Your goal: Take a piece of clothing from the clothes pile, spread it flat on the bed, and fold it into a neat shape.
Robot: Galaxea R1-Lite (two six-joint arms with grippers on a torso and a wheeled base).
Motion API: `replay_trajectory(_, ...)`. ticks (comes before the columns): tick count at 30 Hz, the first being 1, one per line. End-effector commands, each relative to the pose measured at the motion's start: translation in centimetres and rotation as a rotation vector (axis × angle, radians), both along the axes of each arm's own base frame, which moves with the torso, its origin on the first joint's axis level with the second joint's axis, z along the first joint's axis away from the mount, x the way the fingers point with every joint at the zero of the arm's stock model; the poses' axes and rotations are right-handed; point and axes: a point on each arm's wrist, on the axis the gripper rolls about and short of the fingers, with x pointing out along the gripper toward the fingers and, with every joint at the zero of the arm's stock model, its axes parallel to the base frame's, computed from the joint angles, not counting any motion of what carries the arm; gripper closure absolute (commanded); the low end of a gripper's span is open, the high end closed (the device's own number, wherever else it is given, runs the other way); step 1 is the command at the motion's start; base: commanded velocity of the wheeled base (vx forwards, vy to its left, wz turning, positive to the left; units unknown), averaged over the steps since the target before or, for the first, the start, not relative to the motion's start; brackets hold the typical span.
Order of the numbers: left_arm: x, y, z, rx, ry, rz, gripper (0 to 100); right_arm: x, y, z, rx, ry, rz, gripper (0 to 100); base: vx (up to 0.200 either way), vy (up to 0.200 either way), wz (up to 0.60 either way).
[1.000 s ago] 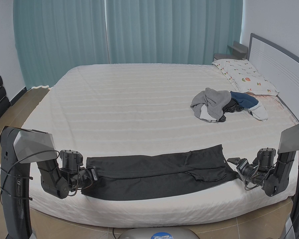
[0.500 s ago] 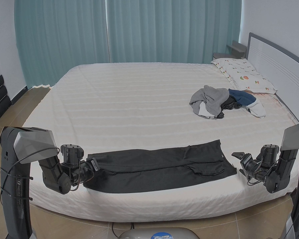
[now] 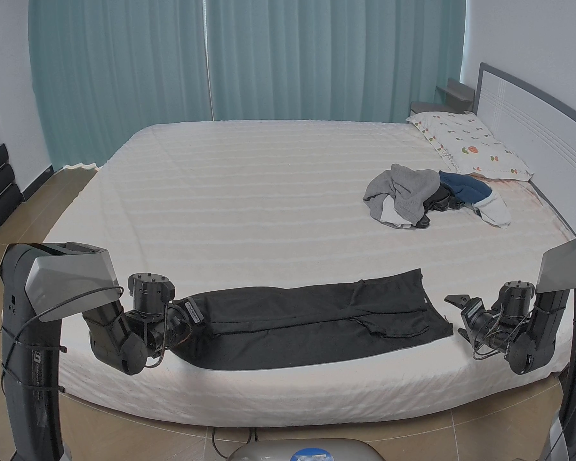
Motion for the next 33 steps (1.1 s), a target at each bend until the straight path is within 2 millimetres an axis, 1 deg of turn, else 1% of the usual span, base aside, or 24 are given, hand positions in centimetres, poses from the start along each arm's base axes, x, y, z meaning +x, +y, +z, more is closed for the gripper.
replay_trajectory(1, 0.0, -1.2, 1.5, -0.010, -0.041, -0.020, 100, -0.1, 0.1, -0.2, 0.002, 0.007, 0.003, 0, 0.000, -0.200, 0.00)
replay_trajectory(2, 0.0, -1.3, 1.5, -0.010, -0.041, -0.022, 100, 0.0, 0.1, -0.2, 0.002, 0.005, 0.003, 0, 0.000, -0.200, 0.00)
replay_trajectory(4, -0.3, -1.9, 3.0, -0.013, -0.048, -0.042, 100, -0.1, 0.2, -0.3, -0.001, 0.010, 0.001, 0, 0.000, -0.200, 0.00)
replay_trajectory(7, -0.5, -2.8, 4.2, -0.009, -0.033, -0.065, 100, -0.1, 0.4, -0.4, -0.005, 0.008, 0.004, 0, 0.000, -0.200, 0.00)
replay_trajectory(8, -0.3, -3.2, 4.9, -0.009, -0.027, -0.073, 100, -0.2, 0.4, -0.4, -0.004, 0.008, 0.007, 0, 0.000, -0.200, 0.00)
replay_trajectory(11, -0.1, -4.2, 5.6, -0.002, -0.016, -0.086, 100, -0.2, 0.4, -0.3, -0.004, 0.007, 0.005, 0, 0.000, -0.200, 0.00)
replay_trajectory(17, 0.7, -6.4, 6.7, 0.025, -0.004, -0.097, 100, -0.2, 0.4, -0.4, -0.006, 0.008, 0.006, 0, 0.000, -0.200, 0.00)
replay_trajectory(18, 0.7, -6.4, 6.7, 0.025, -0.004, -0.097, 100, -0.2, 0.4, -0.4, -0.006, 0.008, 0.006, 0, 0.000, -0.200, 0.00)
replay_trajectory(20, 0.8, -7.4, 7.0, 0.036, 0.025, -0.116, 100, -0.2, 0.5, -0.5, -0.009, 0.012, 0.009, 0, 0.000, -0.200, 0.00)
replay_trajectory(21, 0.8, -7.4, 7.0, 0.036, 0.025, -0.116, 100, -0.2, 0.5, -0.5, -0.009, 0.012, 0.009, 0, 0.000, -0.200, 0.00)
replay_trajectory(23, 0.8, -8.6, 7.2, 0.039, 0.029, -0.141, 100, -0.2, 0.5, -0.6, -0.021, 0.012, 0.016, 0, 0.000, -0.200, 0.00)
replay_trajectory(27, 1.2, -10.0, 8.0, 0.050, 0.021, -0.149, 100, -0.2, 0.5, -0.6, -0.024, 0.012, 0.019, 0, 0.000, -0.200, 0.00)
replay_trajectory(28, 1.2, -10.0, 8.0, 0.050, 0.023, -0.149, 100, -0.2, 0.5, -0.6, -0.024, 0.012, 0.018, 0, 0.000, -0.200, 0.00)
replay_trajectory(29, 1.3, -10.7, 8.2, 0.058, 0.038, -0.163, 100, -0.2, 0.5, -0.6, -0.024, 0.012, 0.018, 0, 0.000, -0.200, 0.00)
replay_trajectory(33, 1.6, -12.4, 8.3, 0.069, 0.060, -0.193, 100, -0.3, 0.5, -0.8, -0.026, 0.017, 0.020, 0, 0.000, -0.200, 0.00)
